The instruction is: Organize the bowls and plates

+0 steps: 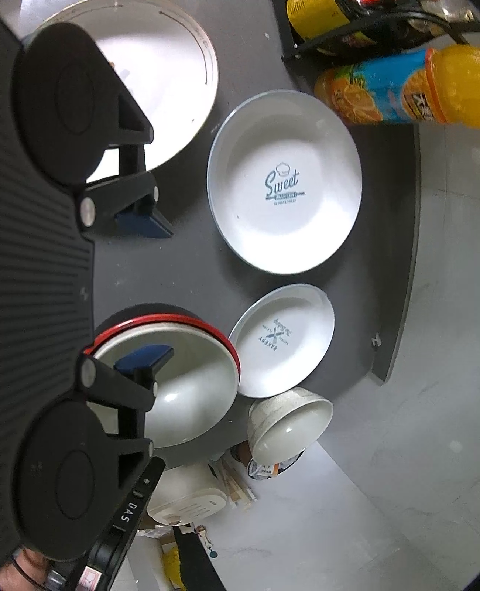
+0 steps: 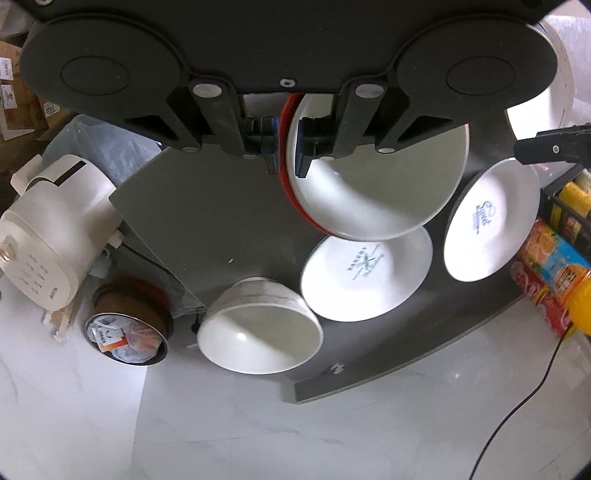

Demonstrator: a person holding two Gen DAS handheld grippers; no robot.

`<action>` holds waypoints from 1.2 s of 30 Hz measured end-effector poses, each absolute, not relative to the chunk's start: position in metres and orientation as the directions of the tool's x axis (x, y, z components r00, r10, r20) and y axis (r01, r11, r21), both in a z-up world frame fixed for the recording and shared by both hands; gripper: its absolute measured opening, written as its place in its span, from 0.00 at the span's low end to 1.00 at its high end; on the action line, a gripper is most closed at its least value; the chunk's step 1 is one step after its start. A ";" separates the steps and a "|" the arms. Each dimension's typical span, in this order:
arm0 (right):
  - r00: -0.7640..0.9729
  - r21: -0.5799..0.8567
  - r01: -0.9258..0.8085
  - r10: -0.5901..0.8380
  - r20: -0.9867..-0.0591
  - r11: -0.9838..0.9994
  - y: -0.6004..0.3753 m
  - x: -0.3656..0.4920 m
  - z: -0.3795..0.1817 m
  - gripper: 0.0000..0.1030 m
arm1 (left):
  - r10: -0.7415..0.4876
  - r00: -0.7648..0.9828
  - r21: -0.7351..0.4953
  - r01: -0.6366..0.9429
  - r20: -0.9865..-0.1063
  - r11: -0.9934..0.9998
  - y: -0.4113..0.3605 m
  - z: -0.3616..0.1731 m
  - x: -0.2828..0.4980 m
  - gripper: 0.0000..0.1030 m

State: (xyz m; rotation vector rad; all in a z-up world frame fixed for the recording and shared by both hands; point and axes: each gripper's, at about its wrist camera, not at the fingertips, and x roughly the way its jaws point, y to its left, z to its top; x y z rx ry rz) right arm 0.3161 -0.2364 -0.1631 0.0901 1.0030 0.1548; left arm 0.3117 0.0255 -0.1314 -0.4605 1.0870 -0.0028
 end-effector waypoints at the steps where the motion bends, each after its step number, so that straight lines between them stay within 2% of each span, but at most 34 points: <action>1: 0.524 0.151 -0.080 0.170 -0.834 0.985 -0.238 0.317 -0.167 0.09 | -0.224 0.469 -0.358 -0.218 -0.854 0.908 0.023 -0.133 0.314 0.60; 18: 0.528 0.292 -0.032 0.264 -0.807 0.956 -0.295 0.356 -0.176 0.10 | -0.172 0.458 -0.272 -0.162 -0.872 0.948 -0.041 -0.131 0.380 0.61; 22: 0.533 0.309 -0.014 0.269 -0.802 0.951 -0.312 0.377 -0.179 0.27 | -0.159 0.459 -0.264 -0.174 -0.874 0.949 -0.058 -0.133 0.404 0.61; 36: 0.521 0.361 -0.047 0.331 -0.786 0.931 -0.344 0.474 -0.196 0.31 | -0.118 0.481 -0.254 -0.227 -0.869 0.940 -0.106 -0.157 0.488 0.61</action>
